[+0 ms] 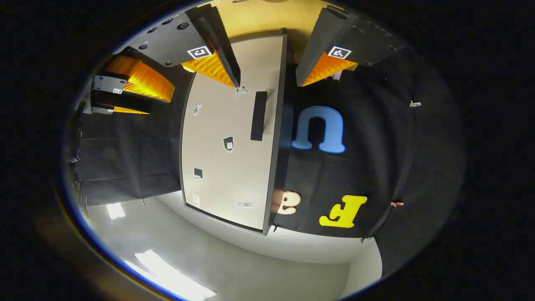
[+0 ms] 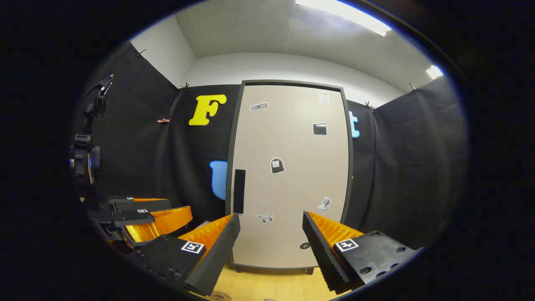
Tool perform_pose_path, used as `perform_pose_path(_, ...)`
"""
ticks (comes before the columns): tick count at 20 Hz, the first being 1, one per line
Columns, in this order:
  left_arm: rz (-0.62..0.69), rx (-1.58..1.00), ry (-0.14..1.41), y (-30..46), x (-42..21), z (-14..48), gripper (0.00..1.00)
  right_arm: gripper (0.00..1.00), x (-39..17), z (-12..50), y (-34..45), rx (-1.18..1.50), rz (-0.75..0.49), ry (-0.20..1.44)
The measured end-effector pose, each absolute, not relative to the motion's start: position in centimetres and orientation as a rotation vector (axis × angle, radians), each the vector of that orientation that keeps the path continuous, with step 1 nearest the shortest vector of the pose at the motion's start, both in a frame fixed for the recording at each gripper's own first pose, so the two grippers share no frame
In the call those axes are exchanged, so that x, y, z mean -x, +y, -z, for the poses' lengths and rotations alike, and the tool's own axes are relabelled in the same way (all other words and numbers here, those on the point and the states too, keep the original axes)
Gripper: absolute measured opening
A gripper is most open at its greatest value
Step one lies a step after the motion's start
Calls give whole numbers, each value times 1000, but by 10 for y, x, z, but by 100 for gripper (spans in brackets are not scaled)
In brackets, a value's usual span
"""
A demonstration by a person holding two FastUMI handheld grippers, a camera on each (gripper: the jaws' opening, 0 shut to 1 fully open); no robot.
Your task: Open the cabinet door with the right hand, grasp the bottle in the cabinet with the left hand and place it on the coaster, then close the cabinet door with the right hand.
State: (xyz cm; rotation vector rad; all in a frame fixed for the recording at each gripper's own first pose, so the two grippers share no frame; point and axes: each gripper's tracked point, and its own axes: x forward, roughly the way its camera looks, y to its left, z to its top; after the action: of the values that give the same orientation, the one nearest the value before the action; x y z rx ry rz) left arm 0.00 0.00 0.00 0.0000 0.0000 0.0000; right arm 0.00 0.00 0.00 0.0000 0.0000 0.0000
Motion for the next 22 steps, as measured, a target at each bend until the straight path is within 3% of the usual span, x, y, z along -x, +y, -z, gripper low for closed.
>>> perform_pose_path(22,12,-20,-12,3,10,-5,85,98,0,3,0,-60,24,28)
